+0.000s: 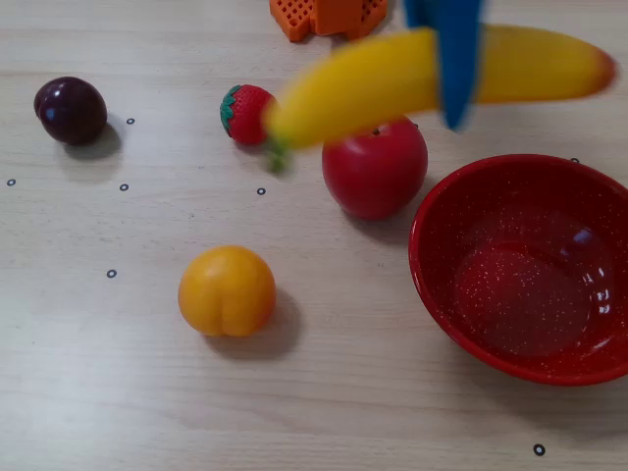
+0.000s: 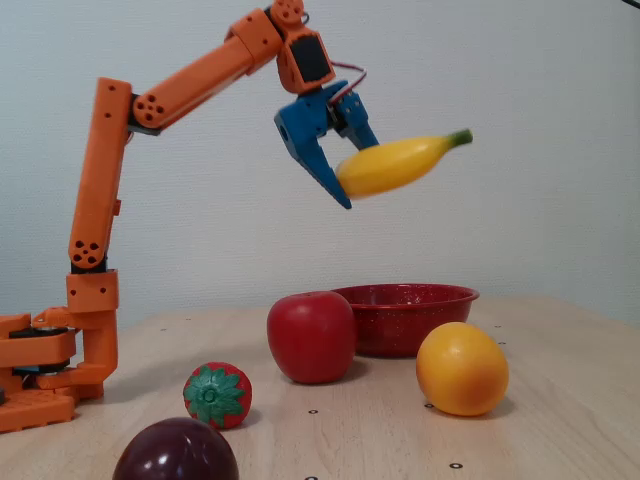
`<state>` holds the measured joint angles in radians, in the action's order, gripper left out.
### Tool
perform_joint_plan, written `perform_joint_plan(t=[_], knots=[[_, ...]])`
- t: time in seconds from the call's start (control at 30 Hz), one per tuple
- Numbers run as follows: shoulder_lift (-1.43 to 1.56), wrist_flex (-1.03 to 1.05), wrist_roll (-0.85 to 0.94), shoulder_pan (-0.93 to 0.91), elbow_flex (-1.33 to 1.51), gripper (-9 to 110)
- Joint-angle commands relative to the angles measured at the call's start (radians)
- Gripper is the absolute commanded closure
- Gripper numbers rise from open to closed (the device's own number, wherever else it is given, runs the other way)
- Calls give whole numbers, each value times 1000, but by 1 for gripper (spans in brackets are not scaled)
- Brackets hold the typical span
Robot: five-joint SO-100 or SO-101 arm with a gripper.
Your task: Put the banana in the red bowl.
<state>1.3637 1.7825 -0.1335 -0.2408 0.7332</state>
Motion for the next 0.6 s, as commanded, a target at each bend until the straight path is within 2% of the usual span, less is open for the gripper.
perform_joint_plan(t=[0.0,0.3,0.57], knots=[[12,-49,26,-58,-115,101],[-198,-34,21,-173,-276,101],[-347,-83,31,-210,-299,101]])
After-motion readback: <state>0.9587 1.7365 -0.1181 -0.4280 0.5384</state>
